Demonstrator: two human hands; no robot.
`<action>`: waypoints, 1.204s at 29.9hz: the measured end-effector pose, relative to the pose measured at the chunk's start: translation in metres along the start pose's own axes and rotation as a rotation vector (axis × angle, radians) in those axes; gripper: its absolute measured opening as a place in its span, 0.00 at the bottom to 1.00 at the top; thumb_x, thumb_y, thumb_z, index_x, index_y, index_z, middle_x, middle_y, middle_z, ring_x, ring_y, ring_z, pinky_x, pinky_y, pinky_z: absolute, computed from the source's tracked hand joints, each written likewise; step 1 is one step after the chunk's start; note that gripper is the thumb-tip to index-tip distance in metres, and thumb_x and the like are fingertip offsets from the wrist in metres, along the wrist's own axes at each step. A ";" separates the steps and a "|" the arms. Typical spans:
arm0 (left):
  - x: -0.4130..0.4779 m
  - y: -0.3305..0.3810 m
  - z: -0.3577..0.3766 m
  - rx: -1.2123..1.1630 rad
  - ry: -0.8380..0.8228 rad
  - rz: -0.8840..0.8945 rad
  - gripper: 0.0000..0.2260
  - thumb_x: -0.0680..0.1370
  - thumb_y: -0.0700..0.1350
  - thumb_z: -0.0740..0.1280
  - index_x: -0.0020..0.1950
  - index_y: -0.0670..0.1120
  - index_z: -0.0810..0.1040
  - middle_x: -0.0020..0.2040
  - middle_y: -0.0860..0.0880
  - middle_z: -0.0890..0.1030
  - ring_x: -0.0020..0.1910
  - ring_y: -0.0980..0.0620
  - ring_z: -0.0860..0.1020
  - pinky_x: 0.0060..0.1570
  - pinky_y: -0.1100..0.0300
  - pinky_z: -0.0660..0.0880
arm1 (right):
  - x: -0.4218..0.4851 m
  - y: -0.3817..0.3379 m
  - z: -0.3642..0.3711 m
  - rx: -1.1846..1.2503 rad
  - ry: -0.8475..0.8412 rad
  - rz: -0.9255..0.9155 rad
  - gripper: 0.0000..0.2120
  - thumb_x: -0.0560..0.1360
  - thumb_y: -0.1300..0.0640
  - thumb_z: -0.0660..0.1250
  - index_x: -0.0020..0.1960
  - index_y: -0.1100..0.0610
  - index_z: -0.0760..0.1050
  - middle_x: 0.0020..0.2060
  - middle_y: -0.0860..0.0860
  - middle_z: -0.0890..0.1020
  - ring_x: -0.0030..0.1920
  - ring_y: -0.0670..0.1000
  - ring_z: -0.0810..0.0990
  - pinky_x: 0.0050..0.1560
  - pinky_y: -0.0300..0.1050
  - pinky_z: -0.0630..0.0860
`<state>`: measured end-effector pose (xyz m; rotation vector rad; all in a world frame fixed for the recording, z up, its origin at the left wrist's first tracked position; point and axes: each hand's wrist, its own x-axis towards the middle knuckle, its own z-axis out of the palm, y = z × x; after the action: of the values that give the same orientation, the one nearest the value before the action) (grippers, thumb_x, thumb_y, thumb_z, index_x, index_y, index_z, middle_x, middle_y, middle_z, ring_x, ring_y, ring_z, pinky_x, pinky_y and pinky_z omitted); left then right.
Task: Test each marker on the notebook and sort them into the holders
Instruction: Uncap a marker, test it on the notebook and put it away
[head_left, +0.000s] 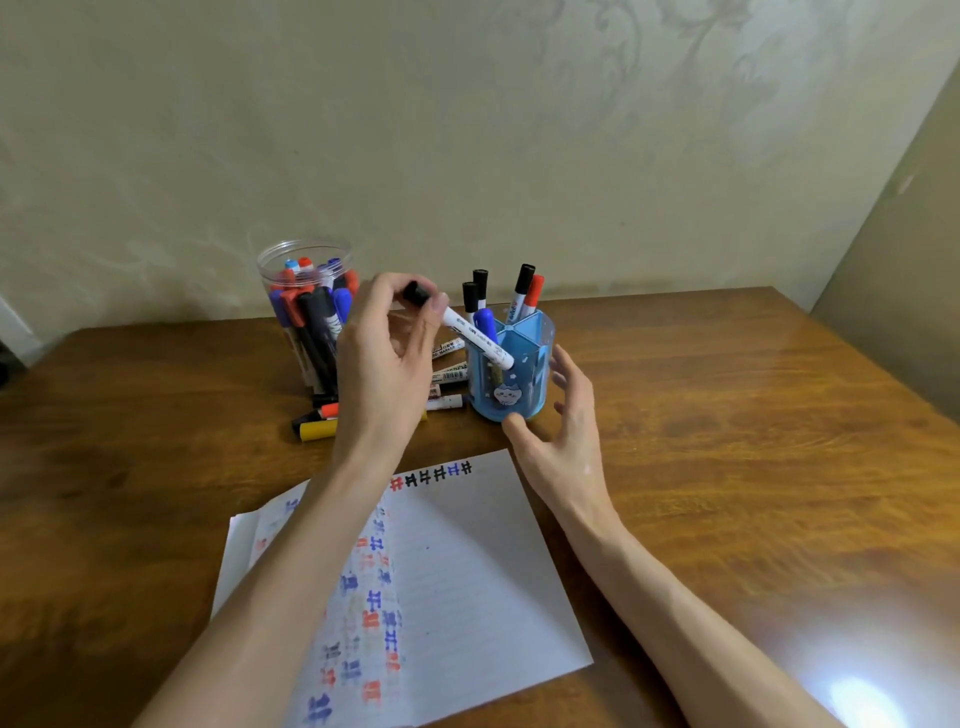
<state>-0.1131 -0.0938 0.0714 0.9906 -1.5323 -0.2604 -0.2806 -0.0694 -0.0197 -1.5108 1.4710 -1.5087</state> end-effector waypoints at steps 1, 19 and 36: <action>0.002 0.001 0.002 -0.020 0.016 -0.004 0.08 0.84 0.46 0.66 0.57 0.42 0.78 0.48 0.48 0.81 0.40 0.55 0.81 0.41 0.70 0.74 | -0.001 -0.001 0.001 0.002 -0.008 -0.005 0.41 0.72 0.48 0.71 0.82 0.45 0.58 0.73 0.37 0.66 0.73 0.35 0.66 0.63 0.21 0.63; 0.002 -0.018 0.045 0.238 0.001 0.044 0.13 0.73 0.47 0.79 0.55 0.48 0.82 0.52 0.54 0.76 0.43 0.58 0.76 0.43 0.72 0.71 | -0.007 -0.001 0.005 -0.033 0.035 -0.064 0.37 0.73 0.54 0.69 0.80 0.47 0.61 0.70 0.38 0.67 0.74 0.40 0.66 0.73 0.42 0.69; -0.063 -0.098 -0.041 0.504 -0.025 -0.241 0.17 0.78 0.41 0.73 0.67 0.47 0.77 0.59 0.48 0.77 0.50 0.55 0.76 0.43 0.70 0.68 | -0.011 -0.001 0.011 0.002 0.006 -0.020 0.16 0.76 0.64 0.71 0.58 0.48 0.73 0.55 0.46 0.77 0.46 0.47 0.80 0.44 0.37 0.78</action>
<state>-0.0403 -0.0939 -0.0283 1.5780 -1.5337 -0.0510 -0.2680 -0.0627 -0.0251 -1.5252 1.4617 -1.5276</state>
